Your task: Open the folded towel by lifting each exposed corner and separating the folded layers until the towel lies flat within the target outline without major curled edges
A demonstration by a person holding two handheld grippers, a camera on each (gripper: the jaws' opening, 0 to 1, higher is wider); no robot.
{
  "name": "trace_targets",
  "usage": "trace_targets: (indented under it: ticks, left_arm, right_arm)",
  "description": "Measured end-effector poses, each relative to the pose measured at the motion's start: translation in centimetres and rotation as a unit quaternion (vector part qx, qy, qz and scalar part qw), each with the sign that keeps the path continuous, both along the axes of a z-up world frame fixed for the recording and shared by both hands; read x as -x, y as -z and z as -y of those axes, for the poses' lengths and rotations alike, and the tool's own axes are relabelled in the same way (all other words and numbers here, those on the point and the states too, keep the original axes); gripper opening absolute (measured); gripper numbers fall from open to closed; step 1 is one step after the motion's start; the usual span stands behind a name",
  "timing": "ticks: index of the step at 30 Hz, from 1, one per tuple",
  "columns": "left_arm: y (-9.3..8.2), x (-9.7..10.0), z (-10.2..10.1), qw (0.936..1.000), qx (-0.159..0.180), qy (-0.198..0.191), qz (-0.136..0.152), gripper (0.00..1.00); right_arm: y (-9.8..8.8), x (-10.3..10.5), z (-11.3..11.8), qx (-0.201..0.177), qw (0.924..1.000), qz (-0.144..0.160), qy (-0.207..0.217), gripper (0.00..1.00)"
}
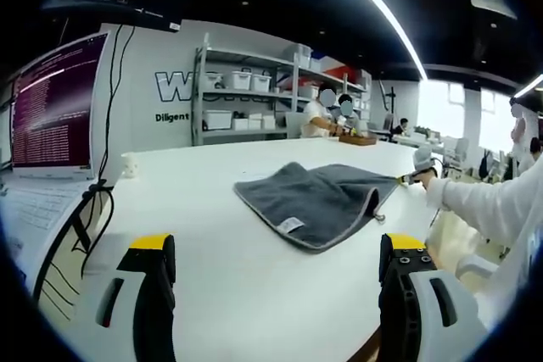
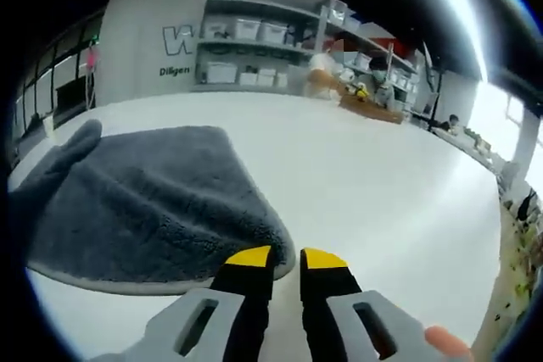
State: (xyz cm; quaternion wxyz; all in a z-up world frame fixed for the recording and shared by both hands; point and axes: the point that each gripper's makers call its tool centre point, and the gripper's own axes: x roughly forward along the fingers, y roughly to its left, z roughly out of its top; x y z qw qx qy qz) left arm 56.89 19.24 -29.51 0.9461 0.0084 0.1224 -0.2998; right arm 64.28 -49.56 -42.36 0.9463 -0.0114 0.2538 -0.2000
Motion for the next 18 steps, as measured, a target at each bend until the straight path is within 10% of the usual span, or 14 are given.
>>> trace_targets:
  ticks: [13,18]
  left_arm:
    - [0.3,-0.1,0.2,1.0000,-0.002,0.003,-0.004,0.99]
    - [0.5,-0.1,0.4,0.9999,-0.005,0.004,-0.008,0.99]
  right_arm:
    - [-3.5,2.2,-1.5,0.081,0.9960,-0.019,-0.034,0.38]
    - [-6.8,3.0,-8.1,0.015,0.9908,0.066,-0.117,0.40]
